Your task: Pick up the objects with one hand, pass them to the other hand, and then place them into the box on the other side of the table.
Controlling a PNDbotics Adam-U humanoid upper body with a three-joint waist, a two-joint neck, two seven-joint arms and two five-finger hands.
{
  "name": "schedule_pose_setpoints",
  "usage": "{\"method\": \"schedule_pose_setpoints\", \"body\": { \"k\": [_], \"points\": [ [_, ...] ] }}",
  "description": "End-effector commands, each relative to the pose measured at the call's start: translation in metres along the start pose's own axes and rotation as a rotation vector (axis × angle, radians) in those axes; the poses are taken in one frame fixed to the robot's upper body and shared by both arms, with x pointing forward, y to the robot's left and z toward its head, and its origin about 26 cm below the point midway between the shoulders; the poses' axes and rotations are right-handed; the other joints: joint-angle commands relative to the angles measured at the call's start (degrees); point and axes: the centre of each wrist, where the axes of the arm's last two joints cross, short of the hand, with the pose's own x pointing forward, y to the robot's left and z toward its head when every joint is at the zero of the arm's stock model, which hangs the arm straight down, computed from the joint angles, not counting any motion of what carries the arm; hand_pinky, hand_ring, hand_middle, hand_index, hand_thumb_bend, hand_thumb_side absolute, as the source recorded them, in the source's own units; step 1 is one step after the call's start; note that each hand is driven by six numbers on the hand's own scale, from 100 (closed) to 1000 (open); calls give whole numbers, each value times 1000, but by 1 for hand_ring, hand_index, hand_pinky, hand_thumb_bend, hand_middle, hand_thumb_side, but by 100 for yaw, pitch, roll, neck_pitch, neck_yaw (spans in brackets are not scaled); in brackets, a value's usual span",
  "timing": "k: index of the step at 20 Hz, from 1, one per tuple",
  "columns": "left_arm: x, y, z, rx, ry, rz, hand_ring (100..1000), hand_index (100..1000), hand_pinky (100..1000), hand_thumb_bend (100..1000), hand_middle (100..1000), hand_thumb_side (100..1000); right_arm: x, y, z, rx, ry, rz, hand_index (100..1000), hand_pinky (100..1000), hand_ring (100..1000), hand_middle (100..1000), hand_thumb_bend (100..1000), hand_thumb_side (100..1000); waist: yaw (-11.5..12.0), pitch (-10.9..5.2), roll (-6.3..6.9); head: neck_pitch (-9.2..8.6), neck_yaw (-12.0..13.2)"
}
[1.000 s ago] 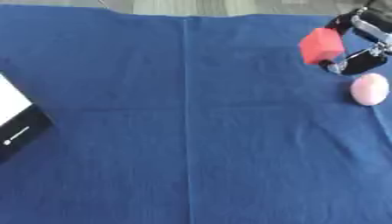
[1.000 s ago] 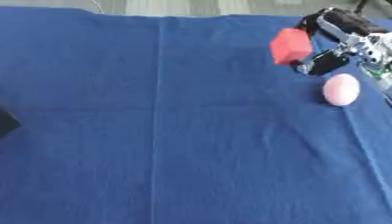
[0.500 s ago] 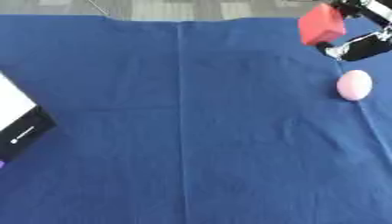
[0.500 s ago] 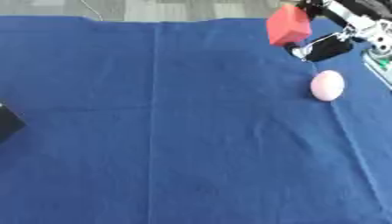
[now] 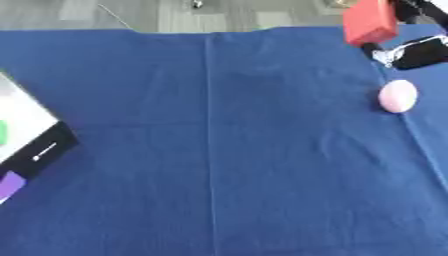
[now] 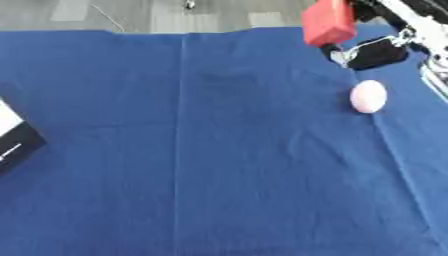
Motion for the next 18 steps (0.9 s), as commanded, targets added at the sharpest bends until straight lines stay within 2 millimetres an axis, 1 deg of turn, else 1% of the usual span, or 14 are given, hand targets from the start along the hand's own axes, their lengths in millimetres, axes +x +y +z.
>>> {"method": "schedule_pose_setpoints", "body": {
  "k": [1, 5, 9, 18],
  "points": [
    [5, 15, -3, 31, -21, -44, 654, 756, 833, 311, 646, 492, 6, 3, -3, -38, -11, -86, 599, 752, 702, 502, 106, 100, -18, -162, 0, 80, 57],
    [7, 17, -4, 34, -29, -54, 655, 757, 832, 315, 646, 488, 10, 20, -2, -45, -14, -124, 597, 749, 698, 501, 111, 100, -40, -235, -20, 163, 89],
    [11, 19, -6, 33, -44, -65, 657, 757, 831, 320, 648, 482, 15, 36, -2, -64, -1, -157, 596, 723, 693, 499, 100, 100, -51, -280, -30, 240, 142],
    [22, 25, -11, 36, -89, -115, 663, 759, 828, 334, 654, 464, 31, 75, 1, -67, -3, -269, 599, 709, 696, 499, 100, 100, -101, -374, -58, 354, 298]
  ]
}}
